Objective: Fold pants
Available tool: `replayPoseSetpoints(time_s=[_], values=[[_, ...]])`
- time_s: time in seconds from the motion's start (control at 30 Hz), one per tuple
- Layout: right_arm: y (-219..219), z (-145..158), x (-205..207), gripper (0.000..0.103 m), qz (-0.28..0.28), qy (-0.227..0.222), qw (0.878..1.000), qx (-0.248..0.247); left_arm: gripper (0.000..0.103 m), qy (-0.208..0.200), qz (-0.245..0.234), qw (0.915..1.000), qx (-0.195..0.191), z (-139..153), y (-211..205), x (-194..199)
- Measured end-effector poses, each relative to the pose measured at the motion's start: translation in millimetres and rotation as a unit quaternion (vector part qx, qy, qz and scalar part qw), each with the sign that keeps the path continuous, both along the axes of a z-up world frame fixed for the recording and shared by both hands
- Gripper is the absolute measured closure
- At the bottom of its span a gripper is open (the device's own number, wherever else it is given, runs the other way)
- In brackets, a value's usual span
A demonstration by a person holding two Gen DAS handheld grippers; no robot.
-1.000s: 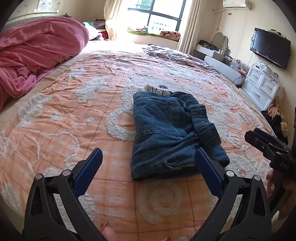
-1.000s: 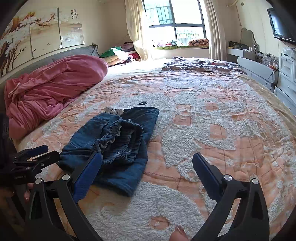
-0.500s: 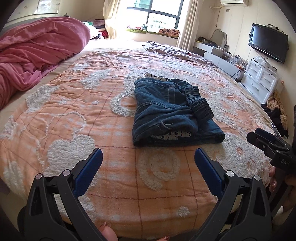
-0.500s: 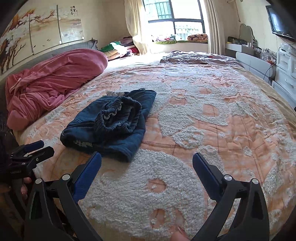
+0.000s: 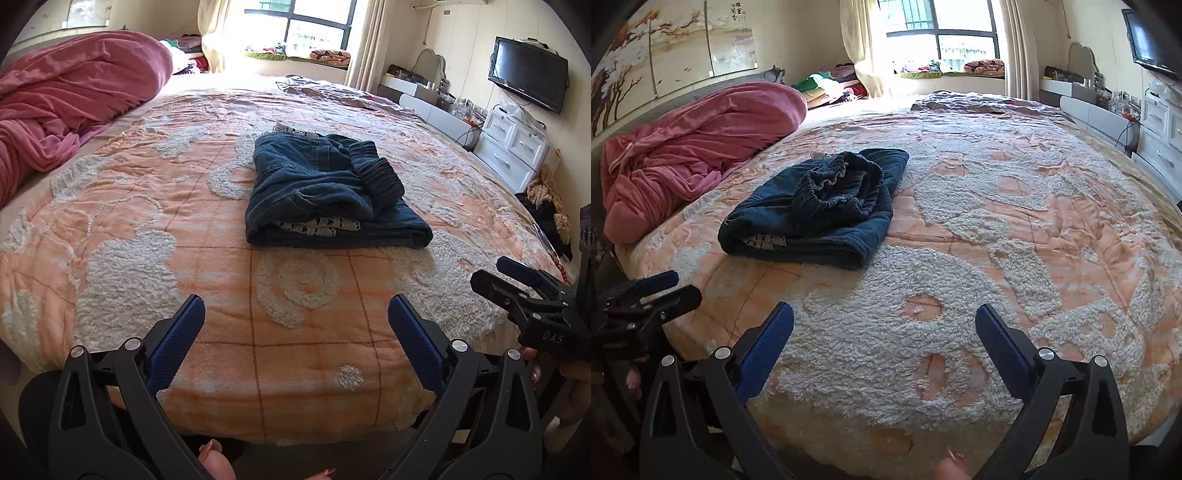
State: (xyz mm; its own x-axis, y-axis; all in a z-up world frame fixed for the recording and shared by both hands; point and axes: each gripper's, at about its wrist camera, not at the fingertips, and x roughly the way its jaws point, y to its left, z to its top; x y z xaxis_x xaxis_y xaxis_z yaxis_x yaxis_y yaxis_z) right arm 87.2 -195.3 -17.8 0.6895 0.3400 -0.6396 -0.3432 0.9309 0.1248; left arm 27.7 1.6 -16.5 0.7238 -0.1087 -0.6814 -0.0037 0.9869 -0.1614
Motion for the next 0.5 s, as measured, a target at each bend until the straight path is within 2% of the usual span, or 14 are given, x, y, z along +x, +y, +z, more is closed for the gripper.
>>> replayPoseSetpoints(time_s=[0.5], values=[[-3.8, -5.3, 5.4, 0.005, -0.006, 0.004, 1.000, -0.006, 0.010, 0.012, 0.011, 0.9999, 0.006, -7.4, 0.1, 1.0]])
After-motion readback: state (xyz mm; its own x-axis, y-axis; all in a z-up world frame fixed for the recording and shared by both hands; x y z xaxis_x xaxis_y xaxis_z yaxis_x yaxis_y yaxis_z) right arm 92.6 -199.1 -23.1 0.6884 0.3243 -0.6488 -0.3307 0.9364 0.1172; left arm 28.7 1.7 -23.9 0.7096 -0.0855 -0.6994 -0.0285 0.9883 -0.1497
